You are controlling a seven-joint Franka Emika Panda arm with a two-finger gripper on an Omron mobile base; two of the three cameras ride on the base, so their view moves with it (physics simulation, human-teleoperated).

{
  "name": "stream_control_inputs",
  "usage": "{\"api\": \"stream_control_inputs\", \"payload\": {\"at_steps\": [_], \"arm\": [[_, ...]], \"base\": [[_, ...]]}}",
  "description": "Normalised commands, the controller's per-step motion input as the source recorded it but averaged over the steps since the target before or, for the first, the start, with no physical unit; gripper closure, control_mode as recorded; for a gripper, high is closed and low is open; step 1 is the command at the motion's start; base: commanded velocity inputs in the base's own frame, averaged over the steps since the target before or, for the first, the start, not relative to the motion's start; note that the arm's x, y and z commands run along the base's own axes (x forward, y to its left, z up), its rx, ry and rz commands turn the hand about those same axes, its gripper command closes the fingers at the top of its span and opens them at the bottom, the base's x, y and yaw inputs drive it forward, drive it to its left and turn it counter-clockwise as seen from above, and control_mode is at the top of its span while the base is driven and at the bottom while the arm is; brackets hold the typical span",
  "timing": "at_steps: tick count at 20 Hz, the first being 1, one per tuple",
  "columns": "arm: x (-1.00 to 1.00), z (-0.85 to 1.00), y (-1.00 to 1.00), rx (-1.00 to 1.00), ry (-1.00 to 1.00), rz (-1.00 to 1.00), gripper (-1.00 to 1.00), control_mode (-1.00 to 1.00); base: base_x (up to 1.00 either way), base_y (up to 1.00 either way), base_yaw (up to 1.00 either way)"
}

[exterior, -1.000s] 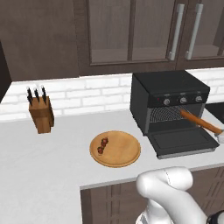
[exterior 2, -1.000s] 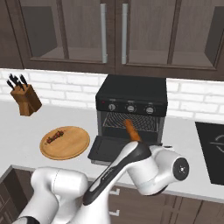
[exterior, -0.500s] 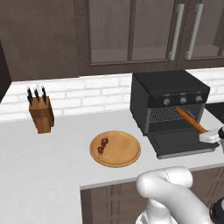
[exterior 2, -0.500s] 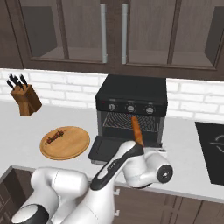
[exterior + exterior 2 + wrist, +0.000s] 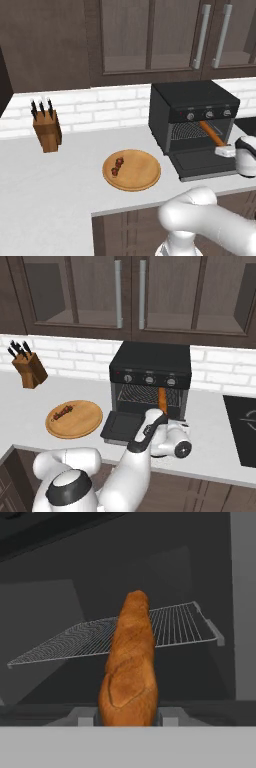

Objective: Pick up the kebab skewer and baguette bread, and place them inside the toaster oven. Close the toaster oven door and start by setting the timer.

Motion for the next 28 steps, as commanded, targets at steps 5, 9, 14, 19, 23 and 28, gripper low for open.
{"api": "stream_control_inputs", "payload": {"at_steps": [5, 9, 14, 19, 23, 28], "arm": [[0.41, -0.23, -0.24, 0.06, -0.03, 0.00, 1.00, -1.00], [0.01, -0.34, 0.00, 0.00, -0.17, 0.00, 1.00, -1.00], [0.06, -0.12, 0.15, 0.00, -0.08, -0.01, 1.00, -1.00], [0.09, 0.06, 0.03, 0.00, -0.03, 0.00, 1.00, -1.00], [0.24, 0.27, 0.05, 0.00, 0.00, 0.00, 1.00, -1.00], [0.28, 0.25, 0.05, 0.00, 0.00, 0.00, 1.00, -1.00]], "base": [[0.00, 0.00, 0.00], [0.00, 0.00, 0.00], [0.00, 0.00, 0.00], [0.00, 0.00, 0.00], [0.00, 0.00, 0.00], [0.00, 0.00, 0.00]]}}
